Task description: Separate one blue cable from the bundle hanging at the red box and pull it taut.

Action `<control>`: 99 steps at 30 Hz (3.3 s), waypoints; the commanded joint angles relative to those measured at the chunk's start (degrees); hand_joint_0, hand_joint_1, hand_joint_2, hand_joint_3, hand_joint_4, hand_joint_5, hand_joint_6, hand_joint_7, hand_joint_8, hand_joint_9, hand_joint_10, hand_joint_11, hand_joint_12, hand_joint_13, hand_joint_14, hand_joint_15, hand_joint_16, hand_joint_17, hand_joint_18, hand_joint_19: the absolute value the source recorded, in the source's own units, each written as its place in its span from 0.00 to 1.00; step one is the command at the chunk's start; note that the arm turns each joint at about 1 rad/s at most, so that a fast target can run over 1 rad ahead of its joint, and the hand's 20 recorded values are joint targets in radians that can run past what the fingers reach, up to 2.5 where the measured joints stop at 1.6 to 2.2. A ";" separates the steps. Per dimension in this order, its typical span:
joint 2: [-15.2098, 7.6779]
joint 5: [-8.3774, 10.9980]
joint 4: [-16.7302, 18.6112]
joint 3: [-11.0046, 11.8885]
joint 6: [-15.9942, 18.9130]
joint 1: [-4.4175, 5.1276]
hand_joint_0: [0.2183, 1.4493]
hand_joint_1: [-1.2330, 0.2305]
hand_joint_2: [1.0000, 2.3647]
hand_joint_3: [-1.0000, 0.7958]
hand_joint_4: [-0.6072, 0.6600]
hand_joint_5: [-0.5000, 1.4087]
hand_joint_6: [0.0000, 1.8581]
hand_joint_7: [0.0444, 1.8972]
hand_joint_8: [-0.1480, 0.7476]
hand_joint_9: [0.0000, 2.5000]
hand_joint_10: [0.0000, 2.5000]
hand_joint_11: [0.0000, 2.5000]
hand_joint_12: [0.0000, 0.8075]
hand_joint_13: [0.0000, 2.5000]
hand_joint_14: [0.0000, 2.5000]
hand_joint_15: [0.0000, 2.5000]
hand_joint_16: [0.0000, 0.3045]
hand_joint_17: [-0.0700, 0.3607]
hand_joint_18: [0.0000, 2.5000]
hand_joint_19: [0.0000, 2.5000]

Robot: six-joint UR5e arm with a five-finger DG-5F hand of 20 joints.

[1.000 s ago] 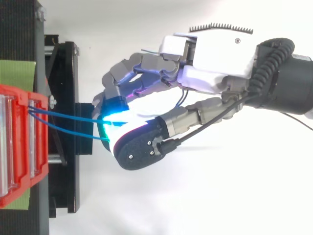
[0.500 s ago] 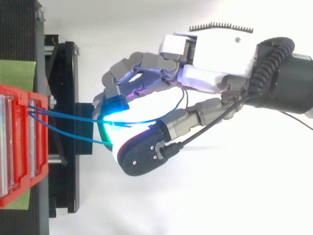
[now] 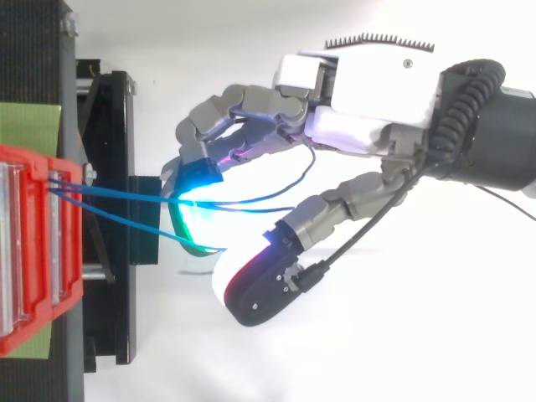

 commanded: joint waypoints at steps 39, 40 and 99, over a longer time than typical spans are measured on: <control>-0.09 1.84 0.00 -2.03 -1.50 -1.51 0.27 0.60 0.00 0.28 0.63 0.17 0.47 0.65 0.51 0.26 0.01 0.21 0.40 0.17 0.00 0.06 0.13 0.37 0.16 0.06; -0.09 2.28 -0.18 -2.12 -1.67 -1.51 0.27 0.61 0.00 0.28 0.63 0.17 0.47 0.65 0.51 0.26 0.01 0.21 0.40 0.17 0.00 0.06 0.13 0.37 0.16 0.06; 0.00 2.90 0.53 -2.03 -2.20 -1.07 0.24 0.34 0.00 0.28 0.67 0.17 0.47 0.69 0.49 0.28 0.01 0.22 0.40 0.17 0.00 0.05 0.13 0.37 0.16 0.04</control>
